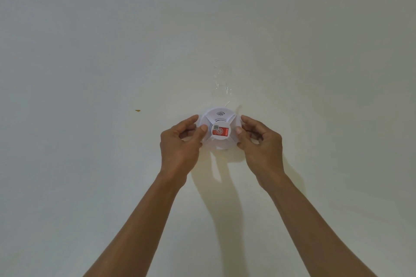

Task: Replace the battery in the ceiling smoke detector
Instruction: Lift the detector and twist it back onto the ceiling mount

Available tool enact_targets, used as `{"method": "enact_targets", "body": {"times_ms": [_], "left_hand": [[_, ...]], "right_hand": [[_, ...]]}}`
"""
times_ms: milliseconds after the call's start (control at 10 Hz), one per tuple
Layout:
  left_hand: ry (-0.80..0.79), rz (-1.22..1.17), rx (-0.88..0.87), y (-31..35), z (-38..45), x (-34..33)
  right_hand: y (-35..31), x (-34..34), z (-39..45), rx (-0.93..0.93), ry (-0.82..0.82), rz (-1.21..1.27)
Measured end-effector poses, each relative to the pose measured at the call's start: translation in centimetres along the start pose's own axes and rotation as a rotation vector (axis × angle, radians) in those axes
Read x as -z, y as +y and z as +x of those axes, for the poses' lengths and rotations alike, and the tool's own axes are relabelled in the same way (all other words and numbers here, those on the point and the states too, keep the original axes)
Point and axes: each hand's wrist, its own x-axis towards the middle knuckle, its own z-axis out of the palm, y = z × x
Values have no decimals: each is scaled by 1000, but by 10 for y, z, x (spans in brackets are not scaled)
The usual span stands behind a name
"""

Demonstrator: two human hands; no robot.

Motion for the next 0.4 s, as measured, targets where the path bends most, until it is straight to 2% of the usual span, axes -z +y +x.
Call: {"method": "enact_targets", "body": {"times_ms": [400], "left_hand": [[-10,39,-8,9,-11,7]], "right_hand": [[-12,10,-9,-50,-4,-1]]}}
